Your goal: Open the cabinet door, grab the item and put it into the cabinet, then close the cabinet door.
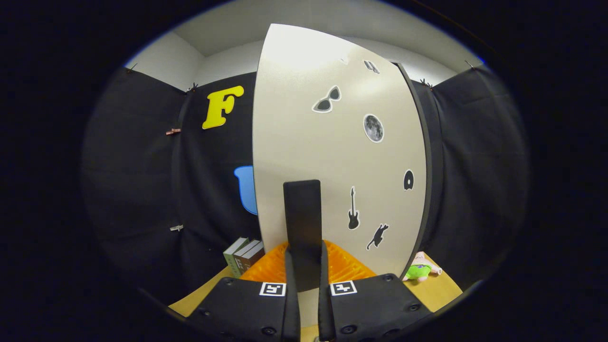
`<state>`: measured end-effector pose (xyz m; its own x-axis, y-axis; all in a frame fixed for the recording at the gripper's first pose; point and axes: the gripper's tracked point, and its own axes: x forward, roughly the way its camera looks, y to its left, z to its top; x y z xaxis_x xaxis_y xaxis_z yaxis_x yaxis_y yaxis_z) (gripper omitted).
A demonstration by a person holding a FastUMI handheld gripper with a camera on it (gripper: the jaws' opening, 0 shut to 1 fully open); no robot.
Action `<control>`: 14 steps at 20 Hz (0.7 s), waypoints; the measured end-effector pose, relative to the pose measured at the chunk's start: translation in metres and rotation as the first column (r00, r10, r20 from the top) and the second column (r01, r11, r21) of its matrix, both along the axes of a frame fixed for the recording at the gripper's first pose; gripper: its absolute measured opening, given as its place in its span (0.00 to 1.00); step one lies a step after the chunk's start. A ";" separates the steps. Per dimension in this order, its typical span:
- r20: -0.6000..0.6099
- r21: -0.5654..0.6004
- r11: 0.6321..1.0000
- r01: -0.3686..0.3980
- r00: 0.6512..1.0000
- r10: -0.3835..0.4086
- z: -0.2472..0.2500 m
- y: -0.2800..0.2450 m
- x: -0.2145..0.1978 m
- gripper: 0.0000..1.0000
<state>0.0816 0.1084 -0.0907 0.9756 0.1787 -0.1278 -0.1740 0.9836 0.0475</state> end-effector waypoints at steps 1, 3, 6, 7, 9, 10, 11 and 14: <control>0.002 0.003 1.000 -0.011 1.000 0.011 0.001 -0.003 -0.003 0.19; -0.003 0.007 0.999 -0.047 0.999 0.047 0.002 -0.009 -0.009 0.19; -0.018 0.006 0.994 -0.112 0.994 0.112 0.001 -0.022 -0.014 0.19; -0.017 0.011 0.992 -0.128 0.992 0.128 0.003 -0.027 -0.017 0.19; -0.025 0.026 0.988 -0.151 0.988 0.151 0.003 -0.034 -0.020 0.19; -0.023 0.024 0.987 -0.158 0.987 0.158 0.006 -0.040 -0.024 0.19; -0.018 0.018 0.986 -0.166 0.986 0.166 0.007 -0.045 -0.026 0.19; -0.026 0.011 0.980 -0.198 0.980 0.198 0.008 -0.056 -0.031 0.18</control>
